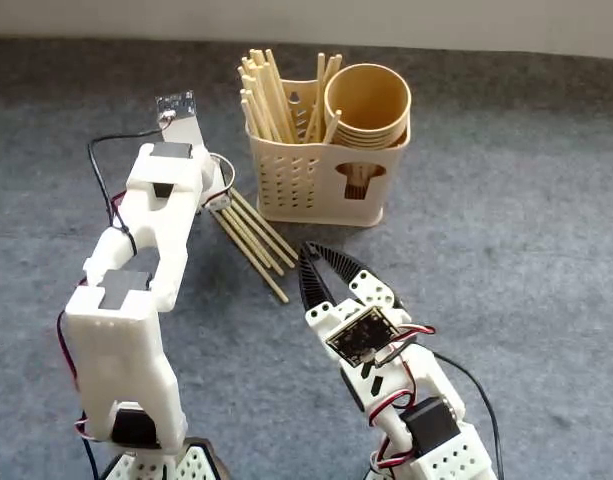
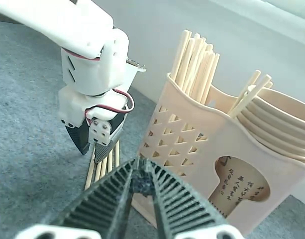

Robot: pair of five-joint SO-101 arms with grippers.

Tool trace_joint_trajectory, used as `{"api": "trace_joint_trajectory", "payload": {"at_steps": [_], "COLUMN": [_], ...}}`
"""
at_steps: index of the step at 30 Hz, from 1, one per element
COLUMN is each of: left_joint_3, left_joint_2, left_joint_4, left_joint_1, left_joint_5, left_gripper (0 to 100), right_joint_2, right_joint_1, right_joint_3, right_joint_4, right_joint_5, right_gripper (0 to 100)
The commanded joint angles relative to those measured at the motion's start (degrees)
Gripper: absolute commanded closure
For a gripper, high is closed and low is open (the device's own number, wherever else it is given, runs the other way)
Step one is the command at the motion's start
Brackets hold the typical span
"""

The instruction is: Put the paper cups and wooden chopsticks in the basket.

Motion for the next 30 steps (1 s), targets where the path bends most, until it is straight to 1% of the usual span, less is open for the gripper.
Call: {"api": "trace_joint_trajectory", "payload": {"at_steps": [1, 9, 16, 23, 26, 30], "left_joint_3": [-2.86, -4.44, -4.35, -5.14, -7.52, -9.45], "left_joint_2": [0.84, 1.27, 1.36, 3.12, 4.62, 4.70], "left_joint_4": [0.62, 8.53, 8.88, 8.53, 9.14, 12.48], "left_joint_1": [1.10, 0.84, -0.31, -0.66, -0.66, -0.66], "left_joint_5": [0.79, 0.88, 0.88, 0.88, 0.88, 0.88], "left_gripper": [88, 88, 88, 99, 99, 99], "right_joint_2": [-0.48, -0.48, -0.48, -0.48, -0.48, -0.48], "right_joint_1": [0.31, 0.31, 0.31, 0.31, 0.31, 0.31], "right_joint_3": [5.58, 5.58, 5.58, 5.58, 5.58, 5.58], "right_joint_4": [0.31, 0.31, 0.31, 0.31, 0.31, 0.31], "right_joint_5": [0.62, 0.62, 0.62, 0.62, 0.62, 0.62], "right_gripper": [99.2, 99.2, 99.2, 99.2, 99.2, 99.2]}}
